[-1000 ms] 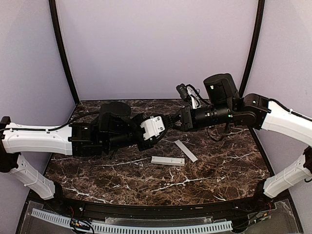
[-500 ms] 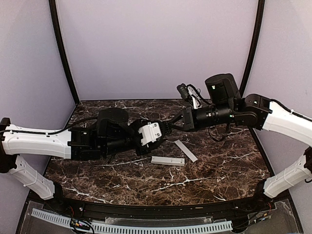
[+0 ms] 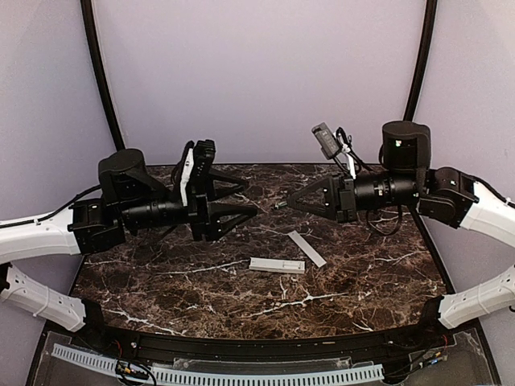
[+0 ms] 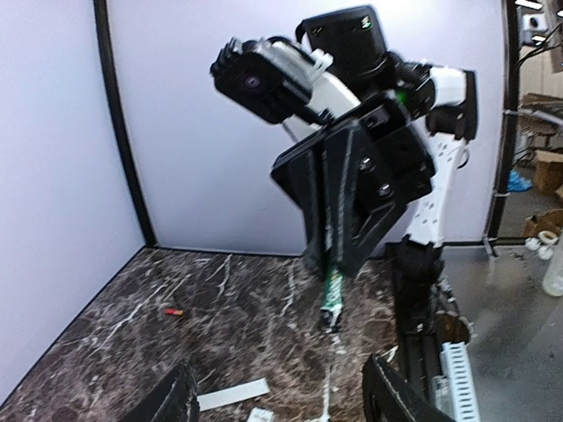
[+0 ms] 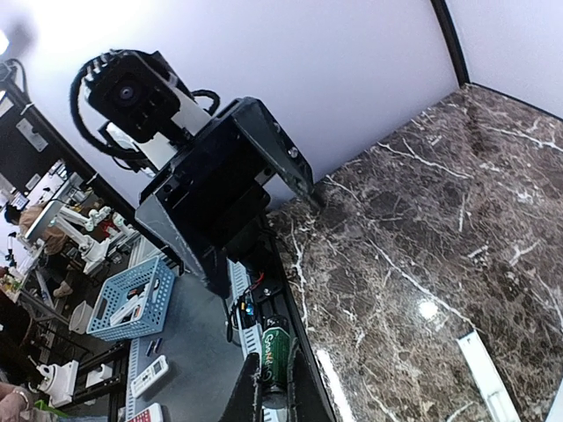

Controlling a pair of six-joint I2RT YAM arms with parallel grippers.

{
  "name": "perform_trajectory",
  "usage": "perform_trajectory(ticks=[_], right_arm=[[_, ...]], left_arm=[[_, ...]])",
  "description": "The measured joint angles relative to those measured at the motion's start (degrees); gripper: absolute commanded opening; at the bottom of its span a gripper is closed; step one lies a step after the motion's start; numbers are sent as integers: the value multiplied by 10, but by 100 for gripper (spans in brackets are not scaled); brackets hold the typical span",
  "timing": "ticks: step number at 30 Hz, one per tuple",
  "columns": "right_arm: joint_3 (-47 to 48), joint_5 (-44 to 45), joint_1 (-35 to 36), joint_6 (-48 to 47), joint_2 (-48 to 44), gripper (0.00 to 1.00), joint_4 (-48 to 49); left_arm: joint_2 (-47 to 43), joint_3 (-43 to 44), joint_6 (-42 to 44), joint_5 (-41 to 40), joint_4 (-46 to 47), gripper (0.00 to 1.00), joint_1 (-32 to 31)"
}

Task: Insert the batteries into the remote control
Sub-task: Pass from the left arm to the right, then pass from the right arm to the left

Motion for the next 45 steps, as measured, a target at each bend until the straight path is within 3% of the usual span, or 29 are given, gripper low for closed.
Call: perform_trajectory(ticks=[5, 12, 23, 29, 35, 41, 42, 45], right_arm=[[-19, -24, 0, -9, -9, 0, 48], [-26, -29, 0, -12, -17, 0, 76], [-32, -28, 0, -13, -26, 0, 82], [-32, -27, 0, -14, -26, 0, 82], [-32, -25, 0, -14, -26, 0, 83], [-33, -25, -1, -14, -26, 0, 87], [-34, -25, -1, -14, -26, 4, 89], [-35, -22, -1, -16, -26, 36, 89]], left_arm=[[31, 21, -122, 82, 29, 59, -2], [95, 54, -239, 134, 38, 40, -2], [94, 55, -266, 138, 61, 37, -2], [94, 55, -272, 136, 76, 14, -2], [94, 55, -273, 136, 83, 1, -2], [92, 55, -271, 139, 84, 0, -2], [92, 54, -271, 139, 84, 0, -2], [90, 54, -265, 132, 83, 0, -2]])
